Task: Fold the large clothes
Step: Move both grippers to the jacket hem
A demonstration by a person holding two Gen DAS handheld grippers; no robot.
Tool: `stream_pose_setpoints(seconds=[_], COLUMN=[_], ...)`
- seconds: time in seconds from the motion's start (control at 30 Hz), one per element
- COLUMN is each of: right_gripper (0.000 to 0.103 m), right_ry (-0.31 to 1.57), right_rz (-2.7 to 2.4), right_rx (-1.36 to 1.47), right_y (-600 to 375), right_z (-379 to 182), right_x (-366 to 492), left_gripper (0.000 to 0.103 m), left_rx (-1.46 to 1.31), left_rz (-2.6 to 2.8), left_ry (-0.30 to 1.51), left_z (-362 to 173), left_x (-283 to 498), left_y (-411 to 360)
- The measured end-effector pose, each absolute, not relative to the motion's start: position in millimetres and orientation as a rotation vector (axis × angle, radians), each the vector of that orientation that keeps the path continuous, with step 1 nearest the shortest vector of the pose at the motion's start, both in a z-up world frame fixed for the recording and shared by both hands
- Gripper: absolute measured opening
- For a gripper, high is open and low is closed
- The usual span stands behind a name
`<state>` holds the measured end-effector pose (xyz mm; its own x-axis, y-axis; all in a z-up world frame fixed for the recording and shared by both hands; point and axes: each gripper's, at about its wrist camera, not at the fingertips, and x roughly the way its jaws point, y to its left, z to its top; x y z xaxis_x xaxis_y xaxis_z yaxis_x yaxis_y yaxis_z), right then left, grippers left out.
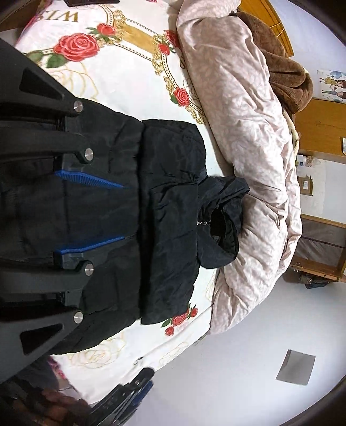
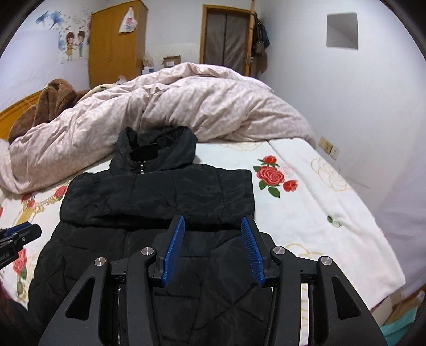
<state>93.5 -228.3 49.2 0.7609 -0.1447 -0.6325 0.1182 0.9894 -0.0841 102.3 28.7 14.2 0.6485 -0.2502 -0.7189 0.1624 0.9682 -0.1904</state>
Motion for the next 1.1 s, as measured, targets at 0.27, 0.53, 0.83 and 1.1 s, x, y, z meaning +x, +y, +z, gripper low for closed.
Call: stream_pose_setpoints(seconds=[0.27, 0.53, 0.83, 1.1], right_gripper=[0.046, 0.046, 0.046, 0.046], right_ry=[0.709, 0.699, 0.707, 0.717], right_rz=[-0.143, -0.135, -0.090, -0.050], right_rx=[-0.178, -0.176, -0.127, -0.130], right_y=[-200.1, -193.7, -194.9, -189.4], right_z=[41.4, 58.2, 78.2, 75.5], right_x=[98.9, 114.3, 116.5, 146.9], left_gripper=[0.044, 0.045, 0.049, 0.053], left_rx=[-0.104, -0.107, -0.107, -0.100], left_rz=[-0.219, -0.228, -0.240, -0.246], left_ry=[0.815, 0.794, 0.778, 0.794], left_z=[32.8, 44.9, 54.6, 49.1], left_x=[85.2, 85.1, 103.0, 138.6], left_y=[35.2, 37.5, 34.1, 31.7])
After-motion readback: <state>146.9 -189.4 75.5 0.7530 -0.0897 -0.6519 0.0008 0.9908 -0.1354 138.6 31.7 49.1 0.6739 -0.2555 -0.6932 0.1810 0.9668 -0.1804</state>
